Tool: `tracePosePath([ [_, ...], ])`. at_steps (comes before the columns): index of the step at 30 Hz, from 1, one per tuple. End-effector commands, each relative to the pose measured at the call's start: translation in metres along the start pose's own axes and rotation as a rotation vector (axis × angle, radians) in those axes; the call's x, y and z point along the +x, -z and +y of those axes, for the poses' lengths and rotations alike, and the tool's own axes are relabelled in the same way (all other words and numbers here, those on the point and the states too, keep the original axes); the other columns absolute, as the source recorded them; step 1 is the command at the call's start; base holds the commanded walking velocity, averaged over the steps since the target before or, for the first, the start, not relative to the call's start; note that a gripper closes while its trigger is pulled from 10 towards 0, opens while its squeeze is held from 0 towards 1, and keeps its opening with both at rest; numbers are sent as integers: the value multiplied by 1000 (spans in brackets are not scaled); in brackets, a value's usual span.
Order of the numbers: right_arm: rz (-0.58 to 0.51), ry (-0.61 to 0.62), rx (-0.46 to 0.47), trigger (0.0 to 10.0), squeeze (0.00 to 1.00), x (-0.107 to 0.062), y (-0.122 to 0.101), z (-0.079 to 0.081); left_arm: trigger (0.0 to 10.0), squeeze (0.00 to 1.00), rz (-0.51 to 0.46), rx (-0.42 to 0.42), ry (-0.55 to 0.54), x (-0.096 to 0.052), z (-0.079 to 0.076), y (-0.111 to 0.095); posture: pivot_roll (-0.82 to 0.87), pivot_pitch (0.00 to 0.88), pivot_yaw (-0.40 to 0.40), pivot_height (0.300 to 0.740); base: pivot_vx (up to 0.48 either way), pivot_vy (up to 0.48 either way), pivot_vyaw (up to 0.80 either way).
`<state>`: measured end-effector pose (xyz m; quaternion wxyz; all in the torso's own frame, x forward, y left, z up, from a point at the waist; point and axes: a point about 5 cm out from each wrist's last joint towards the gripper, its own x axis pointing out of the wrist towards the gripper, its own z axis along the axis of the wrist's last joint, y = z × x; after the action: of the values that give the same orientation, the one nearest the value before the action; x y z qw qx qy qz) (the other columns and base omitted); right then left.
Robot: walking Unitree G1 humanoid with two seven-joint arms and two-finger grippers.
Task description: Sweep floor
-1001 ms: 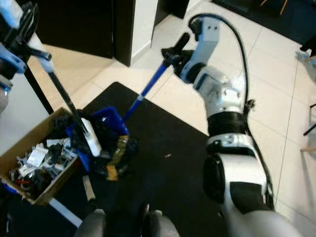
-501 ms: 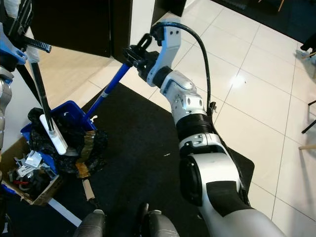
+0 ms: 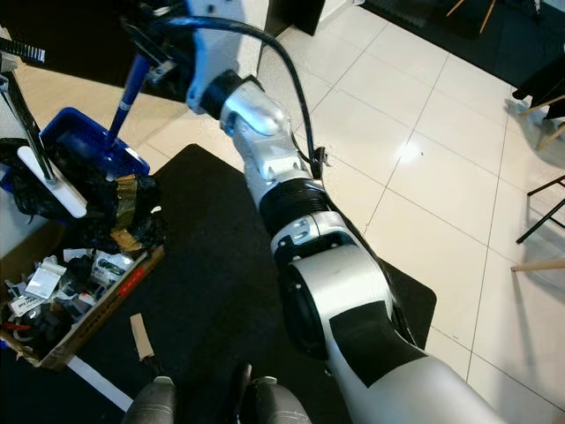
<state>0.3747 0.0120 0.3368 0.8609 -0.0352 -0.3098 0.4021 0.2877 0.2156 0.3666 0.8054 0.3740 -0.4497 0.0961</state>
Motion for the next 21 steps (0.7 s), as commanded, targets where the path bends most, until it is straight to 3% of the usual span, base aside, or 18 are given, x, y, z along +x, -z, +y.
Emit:
tracePosePath([
  [1,-111,31,-142,10000,0,3,-21,-5,10000,0,-11,188,44,-4,7,4,379,137,-201,740,0,0,0],
  [4,-118,-35,-263,10000,0,5,-15,13,10000,0,10,241,15,-18,11,8,389,141,-206,740,0,0,0],
  [9,-120,-59,-300,10000,0,5,-13,20,10000,0,33,260,-13,-26,14,9,391,147,-206,740,0,0,0],
  [10,-117,-93,-319,10000,0,5,-9,28,10000,0,65,267,-60,-34,19,9,385,153,-194,740,0,0,0],
  [13,-117,-128,-319,10000,0,5,-5,36,10000,0,98,289,-103,-45,22,8,380,157,-188,740,0,0,0],
  [14,-121,-163,-321,10000,0,3,-1,45,10000,0,128,304,-126,-57,23,8,381,163,-188,740,0,0,0],
  [15,-121,-163,-321,10000,0,3,-1,45,10000,0,128,304,-126,-57,23,8,381,163,-188,740,0,0,0],
  [16,-131,-197,-314,10000,0,1,5,57,10000,0,179,303,-105,-74,15,11,382,166,-190,740,0,0,0],
  [21,-138,-162,-302,10000,0,1,5,54,10000,0,201,267,-75,-77,9,15,379,165,-192,740,0,0,0],
])
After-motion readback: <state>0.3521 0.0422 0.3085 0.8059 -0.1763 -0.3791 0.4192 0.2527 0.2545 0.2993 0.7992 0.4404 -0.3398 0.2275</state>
